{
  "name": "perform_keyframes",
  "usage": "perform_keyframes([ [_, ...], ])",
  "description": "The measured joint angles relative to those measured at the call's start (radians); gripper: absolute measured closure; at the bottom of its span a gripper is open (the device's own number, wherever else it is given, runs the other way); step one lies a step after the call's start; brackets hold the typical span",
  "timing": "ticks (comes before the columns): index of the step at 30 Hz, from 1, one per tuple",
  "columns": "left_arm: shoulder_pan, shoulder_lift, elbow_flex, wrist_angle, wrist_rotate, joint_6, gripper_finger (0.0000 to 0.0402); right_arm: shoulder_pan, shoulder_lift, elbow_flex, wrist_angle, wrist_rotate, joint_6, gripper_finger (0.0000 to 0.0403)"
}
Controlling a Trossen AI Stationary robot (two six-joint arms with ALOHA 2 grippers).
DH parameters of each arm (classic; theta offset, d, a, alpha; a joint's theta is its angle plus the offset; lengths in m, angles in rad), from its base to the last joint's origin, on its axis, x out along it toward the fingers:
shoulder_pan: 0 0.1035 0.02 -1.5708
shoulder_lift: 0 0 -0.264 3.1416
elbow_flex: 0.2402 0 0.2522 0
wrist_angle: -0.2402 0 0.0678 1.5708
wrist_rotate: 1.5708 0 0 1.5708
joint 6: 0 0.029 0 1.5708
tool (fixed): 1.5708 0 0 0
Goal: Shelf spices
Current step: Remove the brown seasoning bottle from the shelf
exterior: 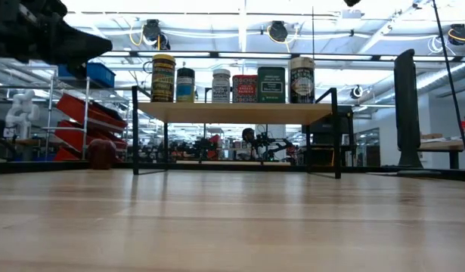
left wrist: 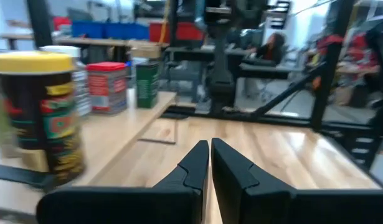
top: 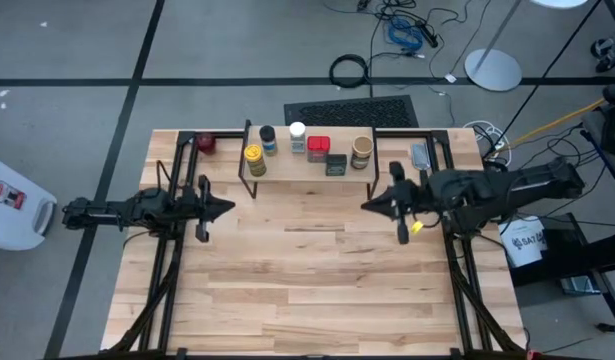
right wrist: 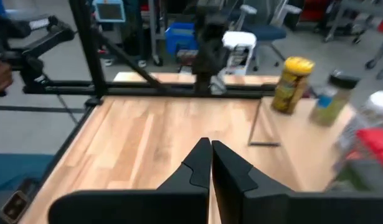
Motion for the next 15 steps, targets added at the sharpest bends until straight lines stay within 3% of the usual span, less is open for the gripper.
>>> perform_keyframes([
  [7, 0.000, 0.136, 0.227, -0.048, -0.014, 0.036, 0.0375, 0.075, 0.010, -0.082, 0.083, 0.008, 0.075, 0.0403],
  [15, 0.000, 0.409, 0.570, -0.152, -0.012, 0.066, 0.0375, 0.113, 0.016, -0.137, 0.160, 0.011, 0.084, 0.0403],
])
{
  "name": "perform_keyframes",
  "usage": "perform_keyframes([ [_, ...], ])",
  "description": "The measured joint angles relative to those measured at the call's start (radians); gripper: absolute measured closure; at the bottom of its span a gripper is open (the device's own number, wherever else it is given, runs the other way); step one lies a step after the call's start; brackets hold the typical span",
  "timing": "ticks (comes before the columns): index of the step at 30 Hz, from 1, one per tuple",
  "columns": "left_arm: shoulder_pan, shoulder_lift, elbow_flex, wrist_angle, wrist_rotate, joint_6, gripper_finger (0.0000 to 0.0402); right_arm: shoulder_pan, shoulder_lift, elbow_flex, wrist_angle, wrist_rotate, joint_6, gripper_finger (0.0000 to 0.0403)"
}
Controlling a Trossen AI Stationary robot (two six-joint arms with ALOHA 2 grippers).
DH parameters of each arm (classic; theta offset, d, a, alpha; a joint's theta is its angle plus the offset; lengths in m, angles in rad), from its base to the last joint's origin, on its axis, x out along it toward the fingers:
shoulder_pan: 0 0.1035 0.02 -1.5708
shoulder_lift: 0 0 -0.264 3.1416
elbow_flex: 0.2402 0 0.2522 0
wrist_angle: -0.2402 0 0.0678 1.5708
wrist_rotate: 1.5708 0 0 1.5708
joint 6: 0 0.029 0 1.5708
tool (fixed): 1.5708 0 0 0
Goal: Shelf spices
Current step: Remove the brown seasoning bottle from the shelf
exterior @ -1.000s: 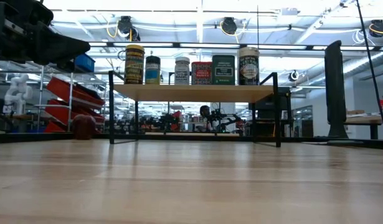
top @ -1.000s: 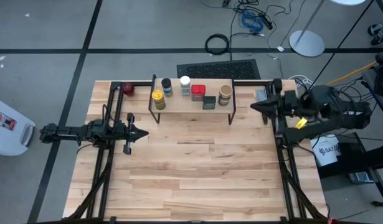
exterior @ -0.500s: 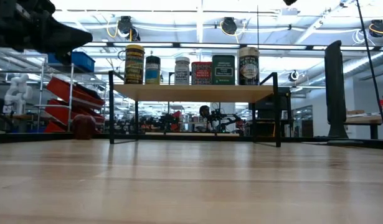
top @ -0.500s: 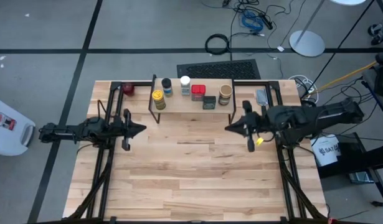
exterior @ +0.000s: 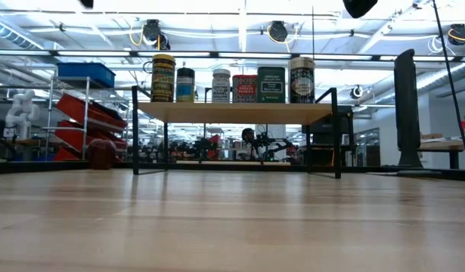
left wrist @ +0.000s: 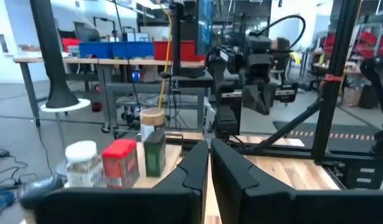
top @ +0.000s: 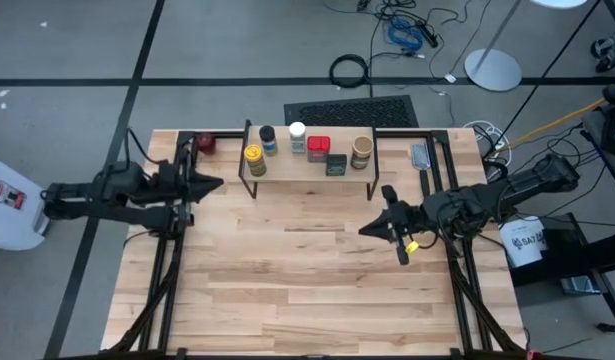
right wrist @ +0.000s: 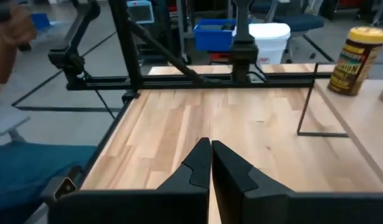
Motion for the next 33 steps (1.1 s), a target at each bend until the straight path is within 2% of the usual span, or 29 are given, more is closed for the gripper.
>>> perform_keyframes([
  [6, 0.000, 0.208, 0.201, -0.054, 0.010, 0.118, 0.0375, -0.001, 0.002, 0.000, 0.015, 0.124, -0.033, 0.0403],
  [13, 0.000, 0.351, 0.233, -0.095, -0.016, 0.206, 0.0375, -0.003, 0.002, 0.000, 0.020, 0.152, -0.034, 0.0403],
  [15, 0.000, 0.369, 0.232, -0.087, -0.096, 0.267, 0.0375, -0.003, 0.002, 0.000, 0.020, 0.154, -0.035, 0.0403],
  [18, 0.000, 0.373, 0.234, -0.029, -0.297, 0.344, 0.0375, -0.003, 0.010, 0.000, 0.020, 0.208, -0.045, 0.0403],
  [20, 0.000, 0.374, 0.234, -0.009, -0.349, 0.391, 0.0375, -0.004, 0.024, 0.000, 0.019, 0.257, -0.046, 0.0403],
  [22, 0.000, 0.373, 0.234, 0.022, -0.348, 0.402, 0.0375, -0.004, 0.042, 0.000, 0.020, 0.302, -0.046, 0.0403],
  [28, -0.012, 0.359, 0.248, -0.004, -0.284, 0.267, 0.0372, -0.028, 0.094, 0.000, 0.033, 0.359, -0.017, 0.0403],
  [33, -0.011, 0.361, 0.284, -0.094, -0.135, 0.168, 0.0325, -0.086, 0.085, 0.023, 0.017, 0.357, 0.007, 0.0403],
])
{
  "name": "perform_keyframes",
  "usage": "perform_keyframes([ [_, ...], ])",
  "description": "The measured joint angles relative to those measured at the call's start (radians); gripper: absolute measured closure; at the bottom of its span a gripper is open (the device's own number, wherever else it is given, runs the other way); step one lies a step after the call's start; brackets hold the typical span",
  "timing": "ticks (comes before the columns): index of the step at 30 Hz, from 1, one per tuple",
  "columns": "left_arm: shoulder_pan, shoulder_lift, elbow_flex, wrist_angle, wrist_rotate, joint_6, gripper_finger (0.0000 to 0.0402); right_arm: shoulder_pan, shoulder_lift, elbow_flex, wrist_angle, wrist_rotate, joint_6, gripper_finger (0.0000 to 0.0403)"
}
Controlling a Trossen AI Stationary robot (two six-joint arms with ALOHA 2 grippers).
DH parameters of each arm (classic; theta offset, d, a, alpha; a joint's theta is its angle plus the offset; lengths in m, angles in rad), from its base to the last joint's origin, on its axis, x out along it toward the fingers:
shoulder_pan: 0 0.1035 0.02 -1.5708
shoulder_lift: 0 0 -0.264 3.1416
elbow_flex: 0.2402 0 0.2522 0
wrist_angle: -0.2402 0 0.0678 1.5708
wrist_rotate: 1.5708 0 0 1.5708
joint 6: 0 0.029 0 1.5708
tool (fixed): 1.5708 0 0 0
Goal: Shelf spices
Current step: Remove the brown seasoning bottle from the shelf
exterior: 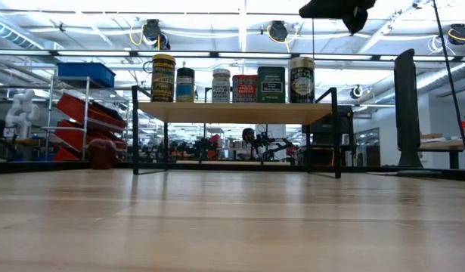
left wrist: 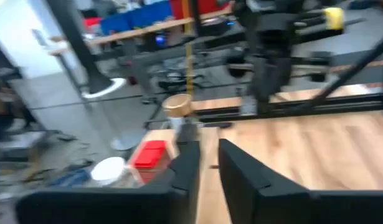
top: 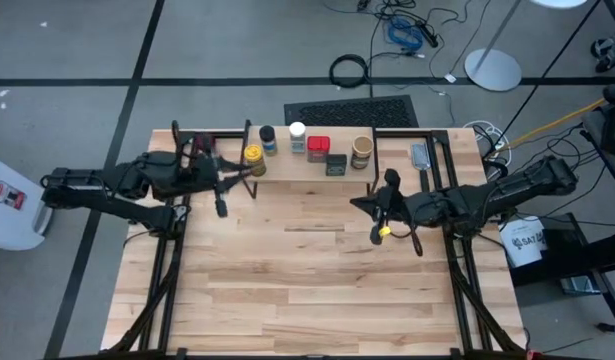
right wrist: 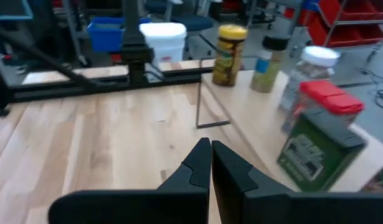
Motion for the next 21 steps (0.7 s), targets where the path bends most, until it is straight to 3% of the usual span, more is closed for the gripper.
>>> perform_keyframes([
  [6, 0.000, 0.003, 0.003, 0.003, -0.031, 0.002, 0.0250, -0.148, -0.018, 0.195, -0.208, -0.083, -0.061, 0.0390],
  [12, 0.000, 0.004, 0.003, 0.002, -0.043, 0.003, 0.0226, -0.327, 0.023, 0.462, -0.526, -0.188, -0.123, 0.0338],
  [16, 0.000, 0.005, 0.003, 0.002, -0.043, 0.003, 0.0226, -0.413, 0.067, 0.583, -0.649, -0.326, -0.188, 0.0276],
  [21, 0.000, 0.004, 0.003, 0.002, -0.044, 0.088, 0.0226, -0.488, 0.117, 0.623, -0.705, -0.389, -0.261, 0.0148],
])
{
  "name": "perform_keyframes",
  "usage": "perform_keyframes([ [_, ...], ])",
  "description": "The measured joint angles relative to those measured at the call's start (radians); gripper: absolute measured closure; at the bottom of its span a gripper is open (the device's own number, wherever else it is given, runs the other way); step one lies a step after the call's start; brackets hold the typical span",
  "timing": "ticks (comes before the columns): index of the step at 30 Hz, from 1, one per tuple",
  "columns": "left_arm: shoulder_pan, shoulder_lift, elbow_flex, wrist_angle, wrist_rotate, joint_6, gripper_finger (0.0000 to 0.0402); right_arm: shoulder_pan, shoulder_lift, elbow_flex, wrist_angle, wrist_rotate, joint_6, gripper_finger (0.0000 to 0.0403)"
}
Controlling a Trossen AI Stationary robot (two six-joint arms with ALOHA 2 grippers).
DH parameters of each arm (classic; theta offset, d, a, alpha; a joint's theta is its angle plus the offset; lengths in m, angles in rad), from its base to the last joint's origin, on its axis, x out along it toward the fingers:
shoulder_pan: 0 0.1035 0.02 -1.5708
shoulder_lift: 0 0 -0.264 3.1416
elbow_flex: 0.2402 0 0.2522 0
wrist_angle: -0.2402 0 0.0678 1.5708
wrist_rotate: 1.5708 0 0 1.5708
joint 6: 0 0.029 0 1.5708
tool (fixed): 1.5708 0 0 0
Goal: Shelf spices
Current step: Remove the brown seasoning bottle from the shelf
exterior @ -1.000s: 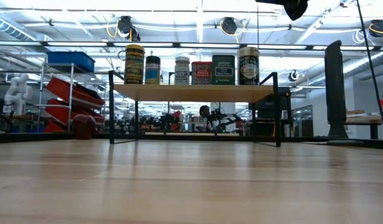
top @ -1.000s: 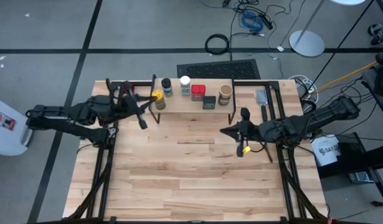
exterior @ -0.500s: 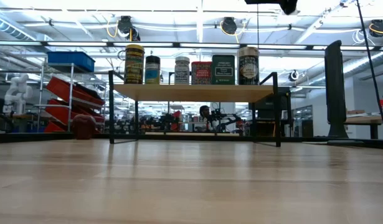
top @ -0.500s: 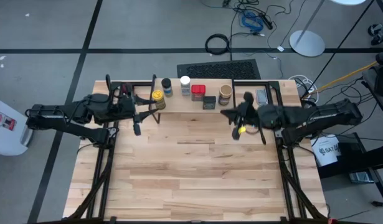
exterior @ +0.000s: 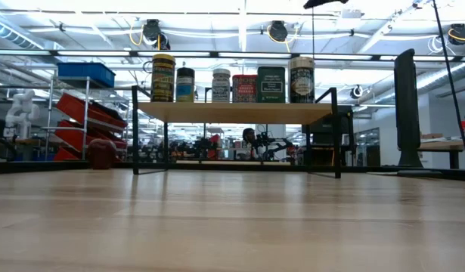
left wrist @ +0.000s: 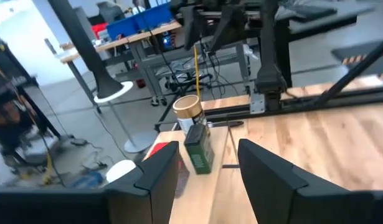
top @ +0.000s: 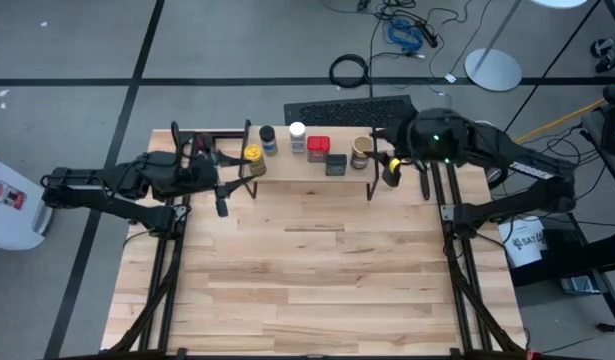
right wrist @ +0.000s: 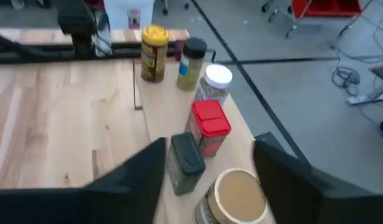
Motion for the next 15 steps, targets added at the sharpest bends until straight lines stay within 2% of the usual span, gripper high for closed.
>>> perform_keyframes([
  [4, 0.000, 0.000, 0.000, 0.004, -0.002, 0.066, 0.0226, -0.070, 0.037, 0.001, -0.015, -0.035, 0.021, 0.0044],
  [6, 0.000, 0.000, 0.000, 0.003, -0.002, 0.066, 0.0226, -0.091, 0.058, 0.001, -0.021, -0.033, 0.035, 0.0014],
  [11, 0.000, 0.000, 0.000, 0.001, -0.002, 0.065, 0.0226, -0.100, 0.103, 0.001, -0.037, -0.035, 0.006, 0.0020],
  [15, 0.000, 0.000, 0.000, 0.000, -0.002, 0.065, 0.0226, -0.115, 0.136, 0.001, -0.087, -0.039, -0.006, 0.0009],
])
